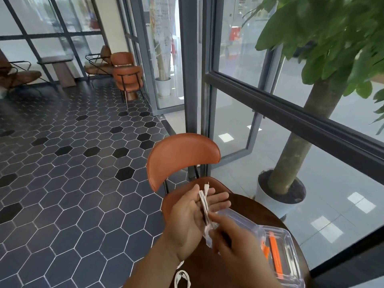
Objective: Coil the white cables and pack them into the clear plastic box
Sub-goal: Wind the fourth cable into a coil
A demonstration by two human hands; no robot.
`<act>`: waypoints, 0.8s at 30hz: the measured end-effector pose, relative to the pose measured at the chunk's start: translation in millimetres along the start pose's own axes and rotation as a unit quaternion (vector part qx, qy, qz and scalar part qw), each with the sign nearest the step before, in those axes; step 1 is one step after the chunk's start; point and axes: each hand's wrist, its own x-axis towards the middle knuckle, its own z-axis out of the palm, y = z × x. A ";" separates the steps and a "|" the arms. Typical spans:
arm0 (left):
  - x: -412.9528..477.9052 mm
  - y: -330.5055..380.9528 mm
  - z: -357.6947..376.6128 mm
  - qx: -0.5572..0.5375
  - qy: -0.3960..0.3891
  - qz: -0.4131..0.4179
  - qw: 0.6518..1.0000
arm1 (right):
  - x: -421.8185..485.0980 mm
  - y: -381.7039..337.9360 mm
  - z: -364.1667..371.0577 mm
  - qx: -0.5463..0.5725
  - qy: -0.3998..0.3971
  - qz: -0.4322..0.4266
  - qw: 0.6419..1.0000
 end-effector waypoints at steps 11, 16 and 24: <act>0.3 8.9 2.5 -0.089 0.015 0.068 0.994 | -11.8 29.9 8.3 -0.076 0.029 -0.003 0.997; -2.0 7.1 1.0 -0.132 -0.014 0.064 0.989 | 4.9 48.7 2.8 -0.052 -0.018 -0.037 0.998; -1.2 -1.7 -3.3 -0.138 -0.115 0.034 0.983 | 34.5 19.8 -23.9 0.207 -0.063 0.111 0.970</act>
